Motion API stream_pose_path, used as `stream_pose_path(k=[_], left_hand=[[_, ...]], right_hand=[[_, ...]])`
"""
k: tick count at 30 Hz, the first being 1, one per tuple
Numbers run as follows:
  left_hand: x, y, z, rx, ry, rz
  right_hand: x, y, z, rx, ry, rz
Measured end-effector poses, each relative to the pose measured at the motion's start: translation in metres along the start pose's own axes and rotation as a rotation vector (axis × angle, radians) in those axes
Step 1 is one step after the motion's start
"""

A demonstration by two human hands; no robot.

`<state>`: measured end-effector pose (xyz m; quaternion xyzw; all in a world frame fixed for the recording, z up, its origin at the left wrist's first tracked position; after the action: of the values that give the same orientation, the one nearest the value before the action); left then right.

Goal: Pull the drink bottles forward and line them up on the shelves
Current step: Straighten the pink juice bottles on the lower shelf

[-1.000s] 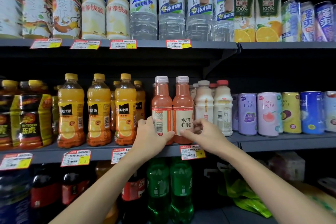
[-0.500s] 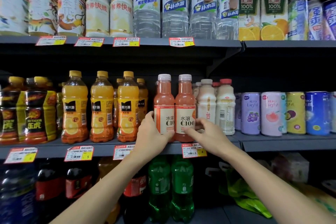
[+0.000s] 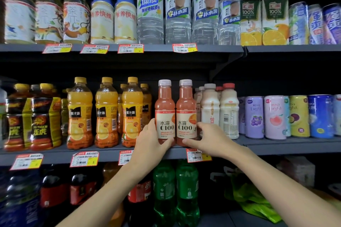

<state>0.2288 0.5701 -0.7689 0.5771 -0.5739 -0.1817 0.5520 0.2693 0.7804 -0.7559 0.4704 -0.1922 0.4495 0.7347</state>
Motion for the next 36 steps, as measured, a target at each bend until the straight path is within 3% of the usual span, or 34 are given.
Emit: stream_pose_path(k=[10,22,27,36], left_hand=[[0.006,0.0,-0.001,0.047,0.158,0.107],[0.01,-0.001,-0.001,0.034,0.357,0.078],[0.014,0.01,0.002,0.056,0.458,0.192],[0.012,0.017,0.008,0.07,0.379,0.228]], right_hand=[[0.0,0.005,0.0,-0.014,-0.042,0.063],[-0.005,0.0,-0.006,-0.017,0.017,0.028],[-0.003,0.002,-0.008,-0.012,0.051,0.071],[-0.003,0.004,-0.006,-0.011,0.067,0.071]])
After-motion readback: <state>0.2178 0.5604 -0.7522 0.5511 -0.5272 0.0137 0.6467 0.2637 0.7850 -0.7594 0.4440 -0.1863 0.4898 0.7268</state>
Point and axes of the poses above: each hand's wrist, its own y-axis towards the middle knuckle, its own x-axis out of the back of the hand, z = x × y, the point moved 2 cm from there along y, towards the middle knuckle, and after that the axes turned 7 degrees about -x, right-handed, at the moved point
